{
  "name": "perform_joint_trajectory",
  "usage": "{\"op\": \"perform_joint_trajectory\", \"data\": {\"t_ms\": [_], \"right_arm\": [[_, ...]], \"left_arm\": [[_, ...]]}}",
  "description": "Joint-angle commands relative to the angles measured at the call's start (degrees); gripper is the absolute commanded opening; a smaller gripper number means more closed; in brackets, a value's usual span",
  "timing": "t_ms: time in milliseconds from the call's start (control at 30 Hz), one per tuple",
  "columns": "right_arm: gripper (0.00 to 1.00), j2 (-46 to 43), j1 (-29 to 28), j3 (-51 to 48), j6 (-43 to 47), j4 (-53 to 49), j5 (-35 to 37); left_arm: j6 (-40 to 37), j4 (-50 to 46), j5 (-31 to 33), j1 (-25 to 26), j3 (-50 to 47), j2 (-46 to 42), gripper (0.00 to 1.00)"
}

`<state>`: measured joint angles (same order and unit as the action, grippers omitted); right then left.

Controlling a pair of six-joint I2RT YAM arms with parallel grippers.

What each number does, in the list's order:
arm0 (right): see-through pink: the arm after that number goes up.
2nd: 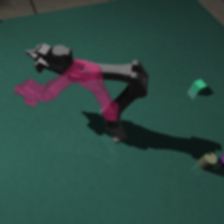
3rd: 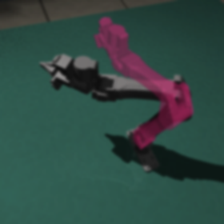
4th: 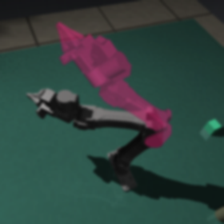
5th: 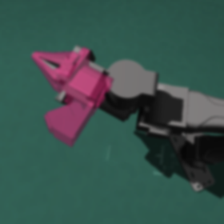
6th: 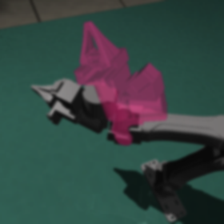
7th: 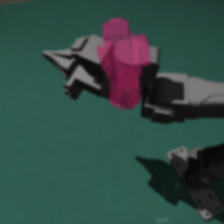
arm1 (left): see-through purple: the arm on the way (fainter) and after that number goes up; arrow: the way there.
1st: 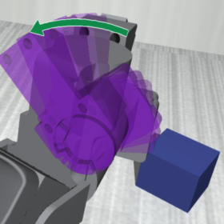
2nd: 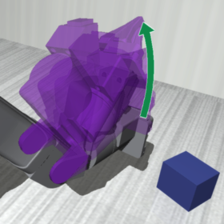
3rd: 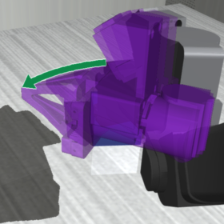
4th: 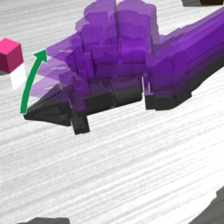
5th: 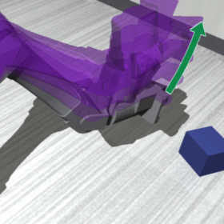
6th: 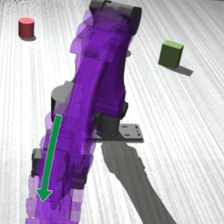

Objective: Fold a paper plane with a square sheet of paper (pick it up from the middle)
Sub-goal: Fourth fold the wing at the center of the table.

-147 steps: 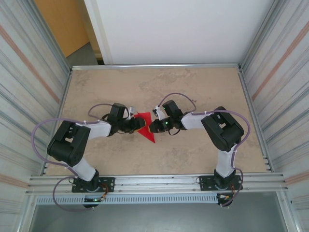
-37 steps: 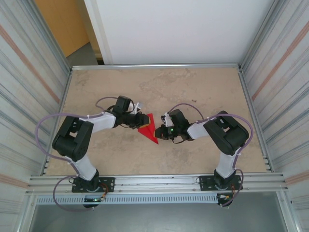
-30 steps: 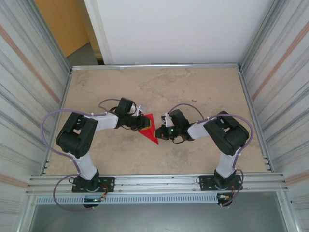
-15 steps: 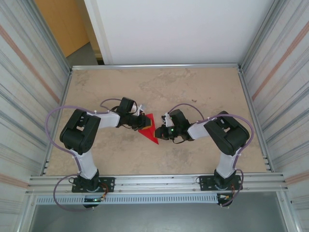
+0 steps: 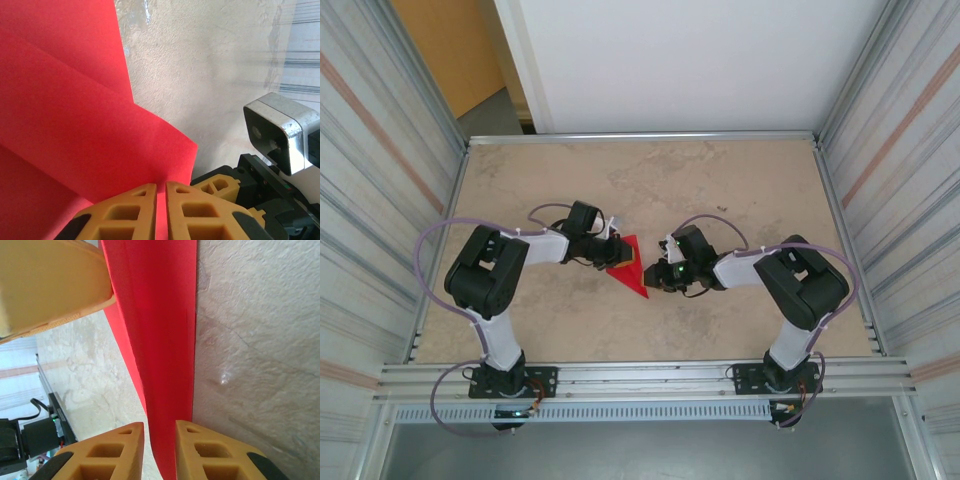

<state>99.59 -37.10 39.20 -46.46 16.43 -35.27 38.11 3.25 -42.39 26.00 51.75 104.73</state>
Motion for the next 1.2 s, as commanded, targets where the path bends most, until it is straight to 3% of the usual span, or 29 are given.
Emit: {"op": "perform_joint_trajectory", "data": {"t_ms": [0, 300, 1167], "right_arm": [[0.20, -1.32, -0.32, 0.39, 0.37, -2.92, -1.71], [0.12, 0.07, -1.04, 0.13, 0.21, -3.46, -1.27], [0.11, 3.32, -0.31, 0.37, -0.13, -3.72, -1.36]], "left_arm": [[-1.36, -1.05, -0.74, 0.19, 1.29, 0.85, 0.14], [-1.37, -1.66, -0.26, 0.18, 1.25, 0.85, 0.13], [0.17, 4.23, -2.79, 1.10, -1.57, -3.49, 0.18]]}}
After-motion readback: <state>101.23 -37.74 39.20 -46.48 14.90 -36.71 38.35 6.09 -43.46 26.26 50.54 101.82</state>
